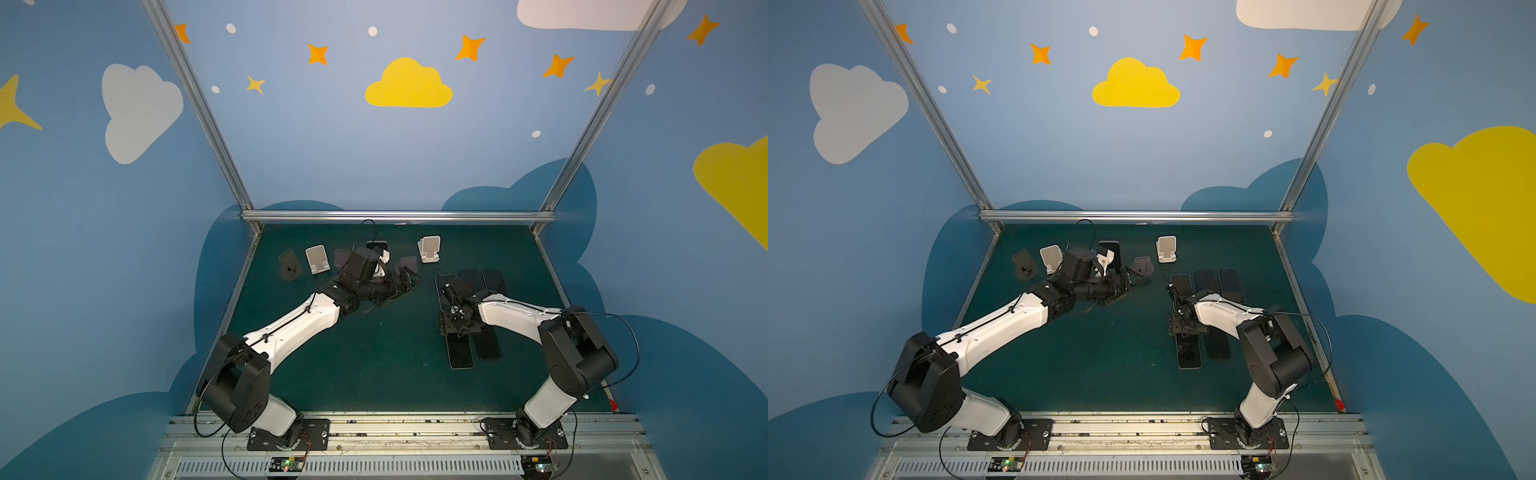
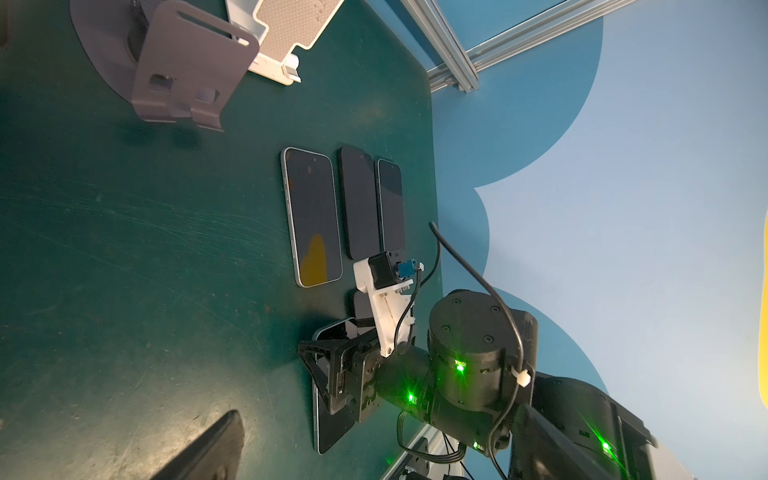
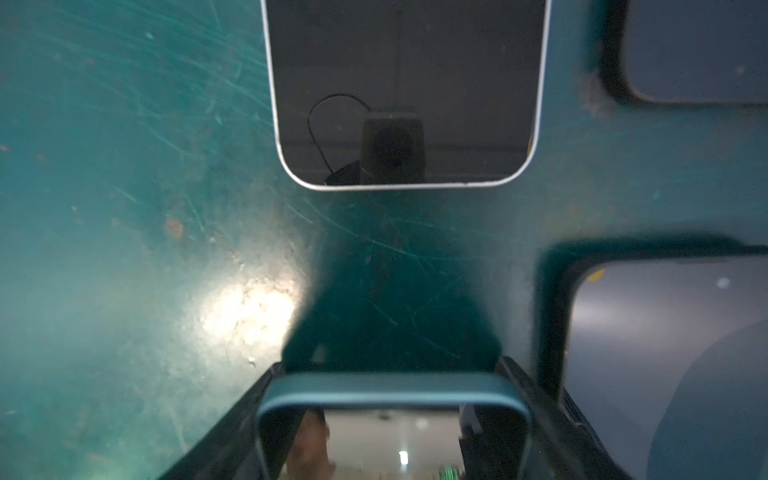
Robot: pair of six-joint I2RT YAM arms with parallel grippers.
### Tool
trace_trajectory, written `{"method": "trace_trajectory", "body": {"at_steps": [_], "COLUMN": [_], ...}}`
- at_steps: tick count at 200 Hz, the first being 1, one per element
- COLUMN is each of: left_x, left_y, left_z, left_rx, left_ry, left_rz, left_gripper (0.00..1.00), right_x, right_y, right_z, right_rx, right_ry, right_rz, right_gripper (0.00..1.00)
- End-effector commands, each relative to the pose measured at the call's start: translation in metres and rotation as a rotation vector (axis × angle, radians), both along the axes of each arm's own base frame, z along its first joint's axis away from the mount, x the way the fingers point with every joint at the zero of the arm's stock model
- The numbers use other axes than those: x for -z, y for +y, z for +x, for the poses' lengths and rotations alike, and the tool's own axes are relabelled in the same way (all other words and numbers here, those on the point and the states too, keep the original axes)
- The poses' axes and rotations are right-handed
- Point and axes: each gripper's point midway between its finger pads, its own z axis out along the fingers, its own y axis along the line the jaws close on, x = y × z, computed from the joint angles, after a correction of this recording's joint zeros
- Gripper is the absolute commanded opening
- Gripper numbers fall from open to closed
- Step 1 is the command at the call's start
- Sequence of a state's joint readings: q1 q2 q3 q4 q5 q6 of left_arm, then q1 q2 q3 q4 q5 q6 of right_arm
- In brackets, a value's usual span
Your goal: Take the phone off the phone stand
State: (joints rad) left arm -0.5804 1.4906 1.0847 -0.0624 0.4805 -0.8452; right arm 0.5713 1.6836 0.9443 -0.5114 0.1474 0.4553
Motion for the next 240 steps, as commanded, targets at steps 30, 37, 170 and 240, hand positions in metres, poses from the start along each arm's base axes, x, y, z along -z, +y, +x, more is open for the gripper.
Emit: {"method": "trace_trajectory", "body": {"at_steps": [30, 37, 170, 240], "left_x": [-0.013, -0.014, -0.016, -0.016], "left_y": [0.0, 0.0, 0.001, 0.001], "left_z": [0.007, 0.007, 0.007, 0.007], "left_rx": [-0.004, -0.005, -0.009, -0.007], "left_ry": [-0.042, -0.042, -0.049, -0.048], "left_rz": [-0.007, -0.008, -0.007, -0.007], "left_gripper": [1.0, 1.0, 1.0, 1.0], "right_x": [0.009, 0.009, -0.016, -0.011], "right_y": [-0.002, -0.001, -0.006, 0.001], "right_z": [0.0, 0.0, 0.011, 0.012], "right_rx": [0.006, 0.004, -0.063, -0.048], "right_ry": [0.025, 0.027, -0.048, -0.029], "right_rz": [-0.018, -0.013, -0.06, -0.02], "right_gripper": [0.8, 0.8, 0.69, 0.7]}}
